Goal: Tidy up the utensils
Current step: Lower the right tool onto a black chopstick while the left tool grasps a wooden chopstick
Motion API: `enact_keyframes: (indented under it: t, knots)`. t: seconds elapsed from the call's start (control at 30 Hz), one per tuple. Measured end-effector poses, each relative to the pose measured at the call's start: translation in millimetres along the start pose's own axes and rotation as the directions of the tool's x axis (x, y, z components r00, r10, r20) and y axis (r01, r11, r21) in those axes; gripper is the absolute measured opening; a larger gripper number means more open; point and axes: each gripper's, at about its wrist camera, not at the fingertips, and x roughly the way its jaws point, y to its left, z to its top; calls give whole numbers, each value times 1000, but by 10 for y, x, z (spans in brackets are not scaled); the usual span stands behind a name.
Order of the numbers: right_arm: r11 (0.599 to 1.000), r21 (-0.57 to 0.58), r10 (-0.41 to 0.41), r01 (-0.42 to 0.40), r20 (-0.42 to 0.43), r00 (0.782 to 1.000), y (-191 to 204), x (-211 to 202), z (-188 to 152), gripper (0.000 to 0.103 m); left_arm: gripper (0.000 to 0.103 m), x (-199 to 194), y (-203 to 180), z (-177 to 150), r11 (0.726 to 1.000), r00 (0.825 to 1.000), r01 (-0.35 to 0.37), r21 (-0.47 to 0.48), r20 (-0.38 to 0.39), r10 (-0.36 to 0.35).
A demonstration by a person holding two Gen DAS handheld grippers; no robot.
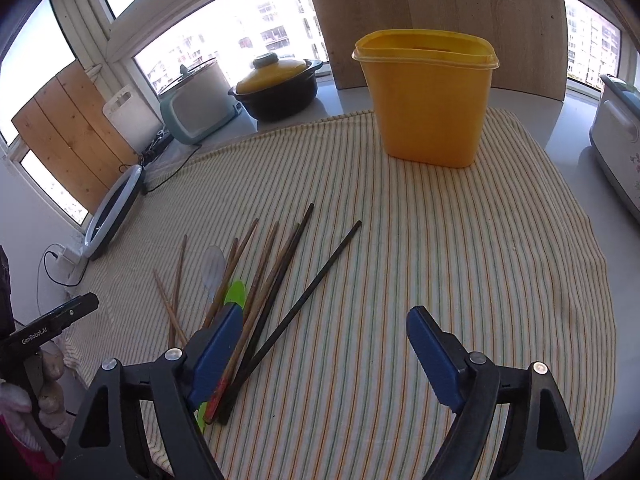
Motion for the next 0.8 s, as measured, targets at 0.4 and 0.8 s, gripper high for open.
enact_keyframes:
  t: [0.4,0.8]
  knots:
    - [977,212,50,-7,-197,979,33,666,61,47,52,362,204,301,978,963,198,-67,-174,-207]
    - [984,181,53,-1,-283,958,65,915,208,32,47,843,154,437,957,922,189,-220,-295,-249]
